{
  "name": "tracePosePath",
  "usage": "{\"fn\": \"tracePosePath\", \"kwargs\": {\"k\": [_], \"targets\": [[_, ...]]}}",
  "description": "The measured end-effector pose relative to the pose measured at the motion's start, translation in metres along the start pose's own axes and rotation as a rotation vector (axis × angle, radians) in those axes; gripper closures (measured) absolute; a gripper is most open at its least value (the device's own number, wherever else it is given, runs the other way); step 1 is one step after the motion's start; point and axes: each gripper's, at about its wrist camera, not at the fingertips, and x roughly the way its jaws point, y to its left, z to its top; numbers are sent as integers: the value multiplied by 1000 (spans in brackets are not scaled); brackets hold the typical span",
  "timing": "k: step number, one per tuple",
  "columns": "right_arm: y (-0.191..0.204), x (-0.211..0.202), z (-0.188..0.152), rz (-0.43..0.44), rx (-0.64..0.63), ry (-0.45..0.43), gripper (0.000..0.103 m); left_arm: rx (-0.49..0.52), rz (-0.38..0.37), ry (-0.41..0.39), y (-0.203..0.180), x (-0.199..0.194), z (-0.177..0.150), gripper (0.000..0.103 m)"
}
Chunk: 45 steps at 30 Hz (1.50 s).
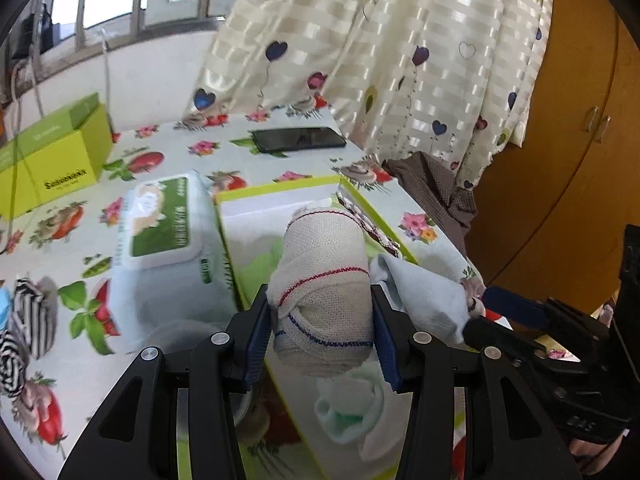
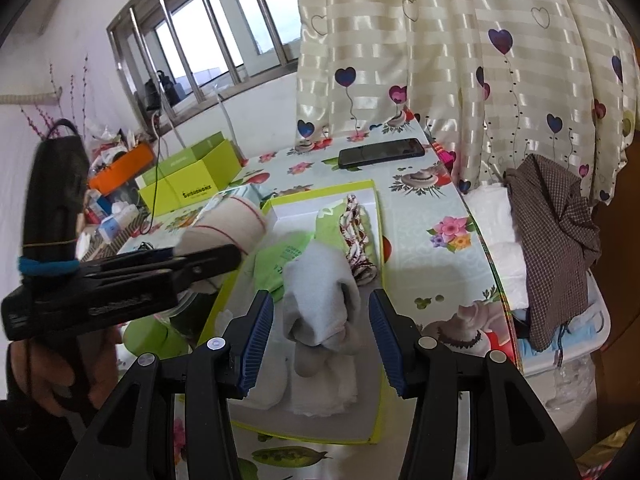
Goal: Organize soft objects
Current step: 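Lower the grey sock into the tray with right tool while left lowers bandage roll, then move both tools back from the tray toward the striped socks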
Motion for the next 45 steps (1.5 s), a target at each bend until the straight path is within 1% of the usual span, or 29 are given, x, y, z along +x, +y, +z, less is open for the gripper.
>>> {"fn": "tracePosePath", "kwargs": {"k": [1,6,11,12,13,20,29,32,37,40,45], "targets": [[-2,0,0,1,2,0,54,-11,2,18,1,7,-1,55],[-5,2,-1,0,9,3,54,-28,-7,51,4,21,-4,55],[-5,2,-1,0,9,4,54,-26,-14,25,3,17,-2,52],[-5,2,0,-3,8,4,54,-24,-17,17,3,14,-2,49],[-5,2,0,0,8,2,54,-24,-19,12,3,12,-2,49],[1,-3,1,-8,-4,-6,54,-30,-34,-11,3,-7,-6,49],[27,-21,0,-15,-47,-17,53,-22,-67,-67,-1,-46,-16,49],[36,-26,0,-19,-64,-19,51,-26,-70,-75,0,-56,-20,49],[52,-31,-2,-23,-92,-16,44,-26,-43,-82,6,-71,-30,49],[62,-32,-3,-23,-113,-10,41,-36,-42,-87,12,-79,-37,49],[77,-31,-5,-18,-138,1,40,-56,-37,-109,20,-92,-45,49]]}}
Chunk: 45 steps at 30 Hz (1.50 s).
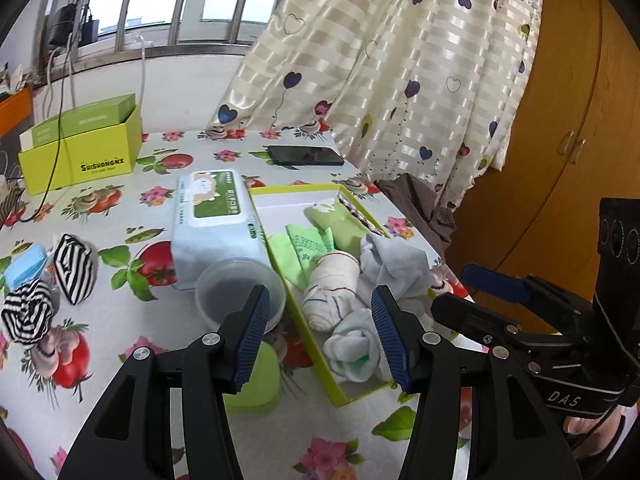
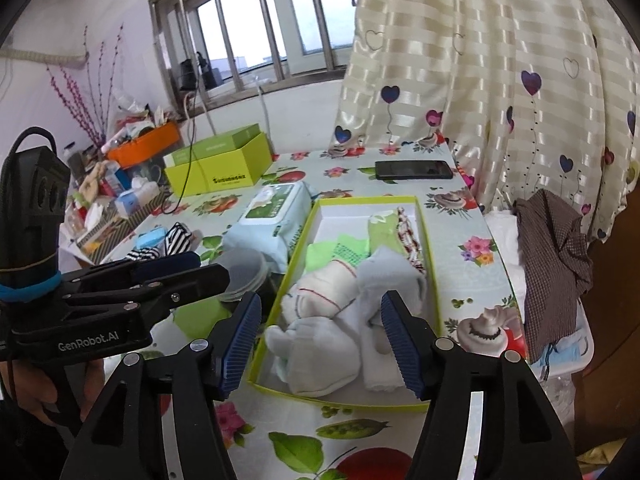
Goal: Organize soft objects
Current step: 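Move both tools back from the tray toward the striped socks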
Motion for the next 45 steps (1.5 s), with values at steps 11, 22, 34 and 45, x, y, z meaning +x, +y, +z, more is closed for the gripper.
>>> {"fn": "tracePosePath", "kwargs": {"k": [11,22,34,45], "targets": [[23,4,0,5,-37,22,36,-13,18,-23,11,-18,-10,49],[43,7,-2,15,-74,34,27,-41,32,-33,26,-33,-22,49],[57,3,-15,61,-74,20,17,-56,31,-31,44,-53,-48,49],[75,-5,-28,145,-74,-6,11,-71,54,-40,65,-72,-70,49]]}}
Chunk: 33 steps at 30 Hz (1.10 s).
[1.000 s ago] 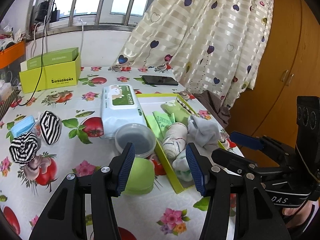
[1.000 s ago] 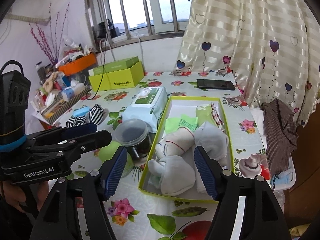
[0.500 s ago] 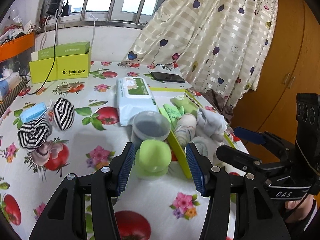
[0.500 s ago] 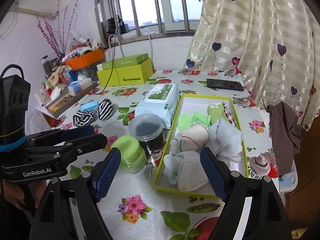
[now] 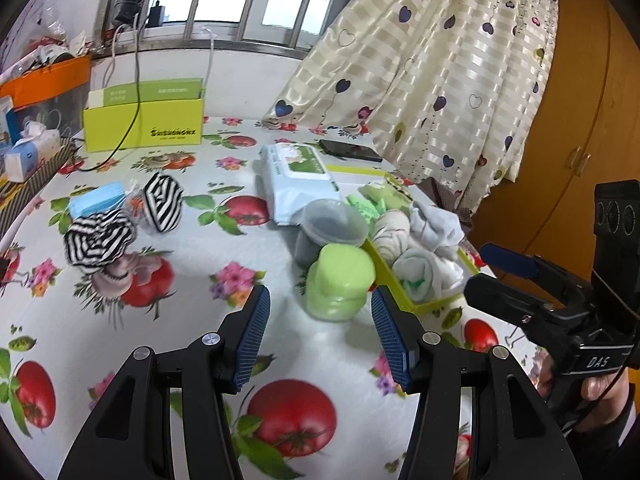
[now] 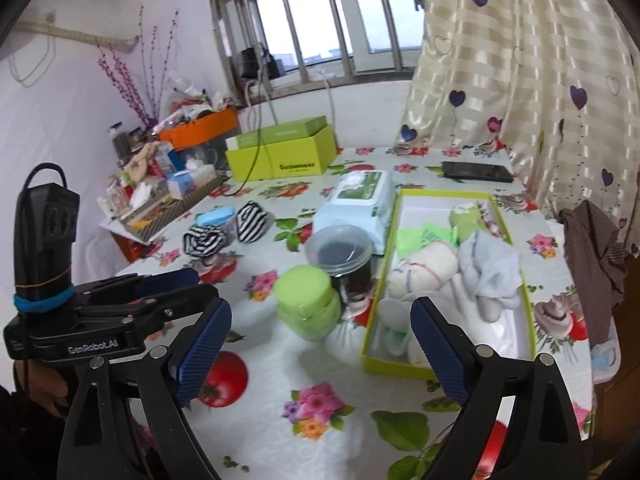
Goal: Organize soft objects
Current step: 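Move both tools back from the tray toward the striped socks, then grasp the black-and-white striped sock with the left tool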
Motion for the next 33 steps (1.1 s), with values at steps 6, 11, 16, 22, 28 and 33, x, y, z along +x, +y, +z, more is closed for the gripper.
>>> {"fn": "tracePosePath", "kwargs": {"k": [6,11,16,22,28,33], "targets": [[13,8,-1,48,-10,27,10,-37,35,9,22,-7,-12,49],[26,18,1,67,-28,62,9,-58,62,7,39,-13,-18,49],[38,23,7,89,-61,58,10,-84,78,6,60,-17,-22,49],[51,30,20,94,-87,53,9,-145,130,-14,95,-21,-18,49],[63,48,37,93,-100,78,9,-196,198,-37,134,-24,-7,49],[77,64,48,94,-145,103,9,-222,244,-39,163,-17,4,49]]}}
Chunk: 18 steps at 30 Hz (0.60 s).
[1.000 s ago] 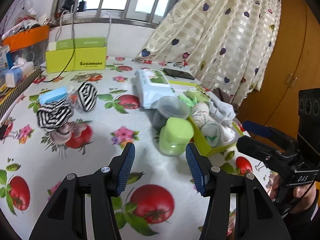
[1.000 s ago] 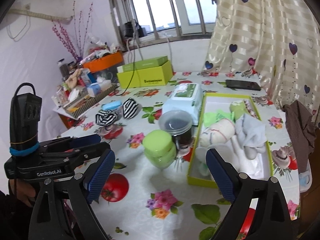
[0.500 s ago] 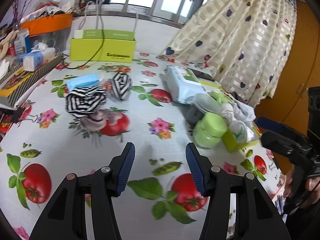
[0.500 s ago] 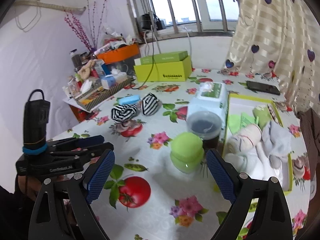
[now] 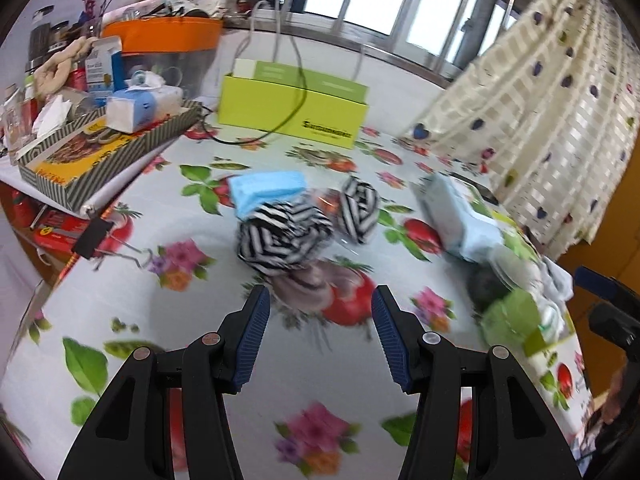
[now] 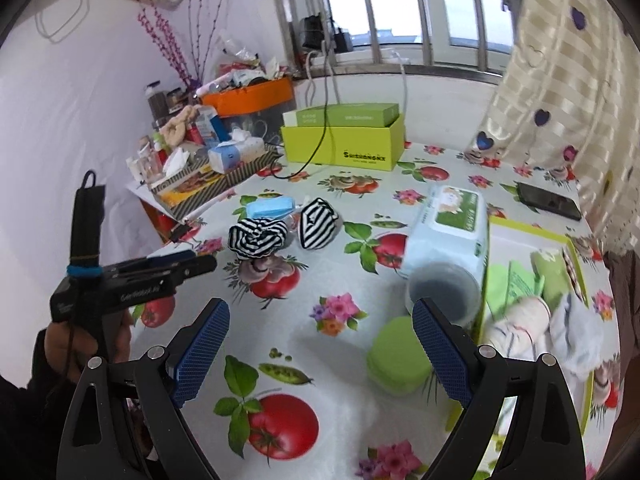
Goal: Organize soft objects
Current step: 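Grasp the black-and-white striped sock with the left tool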
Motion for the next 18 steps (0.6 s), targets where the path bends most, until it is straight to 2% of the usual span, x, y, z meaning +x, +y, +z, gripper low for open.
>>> {"fn": "tracePosePath", "kwargs": {"k": [6,18], "targets": [[14,18,15,17,-55,22,9,-24,32,32,21,32,19,49],[15,46,28,14,-81,61,9,-104,-2,47,35,76,41,49]]}}
